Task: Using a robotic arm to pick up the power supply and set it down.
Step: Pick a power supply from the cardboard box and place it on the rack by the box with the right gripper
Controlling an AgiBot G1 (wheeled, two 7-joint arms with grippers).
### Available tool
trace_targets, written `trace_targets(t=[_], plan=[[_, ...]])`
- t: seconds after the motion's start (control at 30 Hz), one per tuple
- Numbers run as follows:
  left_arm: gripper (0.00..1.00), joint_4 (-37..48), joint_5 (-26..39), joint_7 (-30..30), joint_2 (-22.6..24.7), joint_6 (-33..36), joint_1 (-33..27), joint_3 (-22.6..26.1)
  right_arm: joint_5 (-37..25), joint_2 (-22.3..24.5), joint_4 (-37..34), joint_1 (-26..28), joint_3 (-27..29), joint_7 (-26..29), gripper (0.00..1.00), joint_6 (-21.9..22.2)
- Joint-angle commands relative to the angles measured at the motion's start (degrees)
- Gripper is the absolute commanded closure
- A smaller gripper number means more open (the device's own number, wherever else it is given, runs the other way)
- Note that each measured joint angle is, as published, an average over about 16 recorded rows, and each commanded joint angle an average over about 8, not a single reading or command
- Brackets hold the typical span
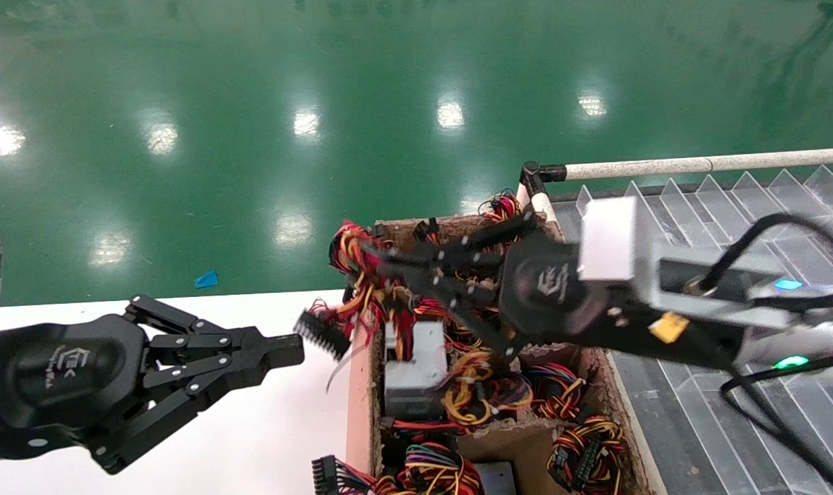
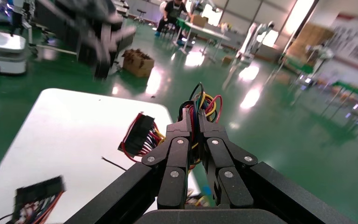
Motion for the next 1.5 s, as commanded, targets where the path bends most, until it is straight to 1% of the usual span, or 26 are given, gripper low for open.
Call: trace_targets(t=[0.03, 0.27, 0.47, 0.57, 0.67, 0.8, 0.97, 1.27, 1.5], plan=[[1.0, 0.0, 0.0, 0.0, 0.0, 0.0, 0.0, 0.0, 0.78, 0.57, 1.62, 0.53, 0.82, 0.1, 1.0, 0.3], [1.0, 0.0, 0.0, 0.0, 0.0, 0.0, 0.0, 0.0, 4.5, 1.53, 5.63, 1.47, 4.44, -1.1, 1.0, 1.89], [1.0, 0.0, 0.0, 0.0, 0.0, 0.0, 0.0, 0.0, 6.7, 2.57, 7.27, 2.35, 7.64, -2.99, 1.0, 3.9], [1.0, 0.0, 0.0, 0.0, 0.0, 0.0, 0.0, 0.0, 7.17, 3.27, 6.88, 4.06, 8.68, -3.24, 1.0, 4.42], [1.0, 0.0, 0.0, 0.0, 0.0, 0.0, 0.0, 0.0, 6.76, 4.06, 5.43, 6.89, 8.99, -3.11, 1.0, 4.32], [1.0, 0.0, 0.0, 0.0, 0.0, 0.0, 0.0, 0.0, 4.77, 5.15, 1.94, 11.15, 8.53, -3.32, 1.0, 3.81], [1.0, 0.0, 0.0, 0.0, 0.0, 0.0, 0.0, 0.0, 1.87, 6.58, -3.84, 15.28, 8.17, -5.01, 1.0, 3.79], [1.0, 0.0, 0.0, 0.0, 0.0, 0.0, 0.0, 0.0, -1.72, 8.82, -16.49, 19.55, 8.12, -9.72, 1.0, 3.89], [1.0, 0.0, 0.0, 0.0, 0.0, 0.0, 0.0, 0.0, -4.36, 9.03, -28.13, 22.3, 7.42, -14.75, 1.0, 3.7]])
